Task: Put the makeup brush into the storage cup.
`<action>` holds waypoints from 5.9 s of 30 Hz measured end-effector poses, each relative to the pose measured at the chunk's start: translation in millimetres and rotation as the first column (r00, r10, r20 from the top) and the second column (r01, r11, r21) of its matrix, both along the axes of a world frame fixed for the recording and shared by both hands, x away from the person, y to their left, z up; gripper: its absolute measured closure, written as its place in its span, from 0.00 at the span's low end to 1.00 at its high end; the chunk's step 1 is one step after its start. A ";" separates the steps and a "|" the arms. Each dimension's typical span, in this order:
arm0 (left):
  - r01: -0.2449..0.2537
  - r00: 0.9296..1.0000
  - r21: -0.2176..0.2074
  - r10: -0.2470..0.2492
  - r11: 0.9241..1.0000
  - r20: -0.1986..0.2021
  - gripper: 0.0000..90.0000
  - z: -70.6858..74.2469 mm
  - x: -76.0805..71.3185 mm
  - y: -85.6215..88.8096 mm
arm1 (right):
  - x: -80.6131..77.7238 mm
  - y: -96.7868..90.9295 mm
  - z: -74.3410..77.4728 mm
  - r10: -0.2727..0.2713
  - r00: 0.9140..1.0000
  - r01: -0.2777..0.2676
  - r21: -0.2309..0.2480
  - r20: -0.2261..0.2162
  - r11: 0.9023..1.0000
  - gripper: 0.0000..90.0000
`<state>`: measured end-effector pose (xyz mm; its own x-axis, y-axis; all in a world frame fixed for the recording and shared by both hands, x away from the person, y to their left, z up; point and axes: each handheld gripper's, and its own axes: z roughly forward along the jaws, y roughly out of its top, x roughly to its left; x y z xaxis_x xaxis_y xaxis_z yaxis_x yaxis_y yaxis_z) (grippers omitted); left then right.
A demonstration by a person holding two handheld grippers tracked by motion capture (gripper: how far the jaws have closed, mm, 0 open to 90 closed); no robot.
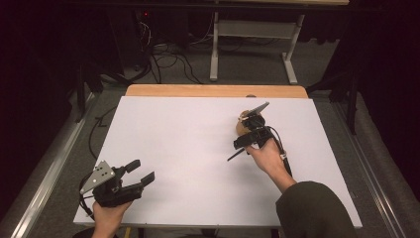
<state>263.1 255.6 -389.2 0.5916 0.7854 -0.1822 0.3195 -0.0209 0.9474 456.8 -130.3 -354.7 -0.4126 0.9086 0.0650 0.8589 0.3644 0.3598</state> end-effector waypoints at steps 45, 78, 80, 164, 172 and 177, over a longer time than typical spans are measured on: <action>0.002 1.000 -0.003 -0.002 1.000 0.010 0.33 0.7 -1.2 0.3 | 21.4 16.3 -41.4 -0.075 0.992 0.063 -0.105 -0.106 0.992 0.29; 0.003 1.000 -0.004 -0.003 1.000 0.011 0.33 0.7 -1.3 0.3 | 20.7 0.5 -38.6 -0.070 0.991 0.054 -0.135 -0.114 0.989 0.54; 0.004 1.000 -0.003 -0.004 1.000 0.011 0.33 0.7 -1.4 0.2 | 20.1 -2.3 -38.2 -0.067 0.991 0.051 -0.135 -0.117 0.990 0.56; 0.005 1.000 0.008 -0.005 1.000 0.008 0.33 -0.6 -0.6 -2.3 | 3.8 -48.4 -33.7 0.035 0.991 -0.052 -0.127 -0.131 0.990 0.95; 0.004 1.000 0.008 -0.004 1.000 0.008 0.33 -0.6 -0.7 -2.3 | 1.3 -50.4 -32.7 0.057 0.991 -0.071 -0.122 -0.117 0.990 0.95; 0.004 1.000 0.009 -0.004 1.000 0.007 0.33 -0.6 -0.6 -2.1 | -0.5 -50.7 -31.0 0.066 0.992 -0.078 -0.107 -0.110 0.991 0.95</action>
